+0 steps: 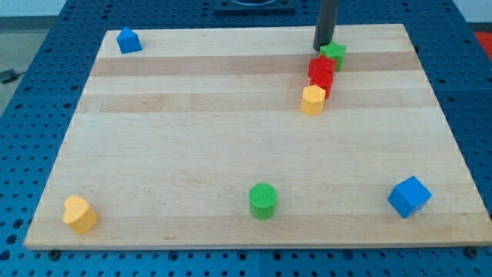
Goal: Move the blue triangle down and to the right
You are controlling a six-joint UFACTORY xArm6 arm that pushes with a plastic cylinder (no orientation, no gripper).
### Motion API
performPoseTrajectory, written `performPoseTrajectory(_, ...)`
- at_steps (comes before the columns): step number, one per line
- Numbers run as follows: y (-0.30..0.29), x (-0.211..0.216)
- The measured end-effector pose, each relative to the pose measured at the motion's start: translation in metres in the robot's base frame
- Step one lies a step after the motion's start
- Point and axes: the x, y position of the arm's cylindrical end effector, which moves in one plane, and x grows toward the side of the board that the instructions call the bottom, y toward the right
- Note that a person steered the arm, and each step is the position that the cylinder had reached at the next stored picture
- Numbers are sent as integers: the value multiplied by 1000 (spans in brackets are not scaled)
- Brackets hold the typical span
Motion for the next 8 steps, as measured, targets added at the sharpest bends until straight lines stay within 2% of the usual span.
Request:
performPoseTrajectory(2,-1,-1)
performPoseTrajectory(3,-36,-37)
performPoseTrajectory(4,-116,-36)
performPoseTrajectory(5,-220,33)
performPoseTrajectory(6,-331,71)
performPoseTrajectory(7,-434,67)
performPoseTrajectory(8,-435,64)
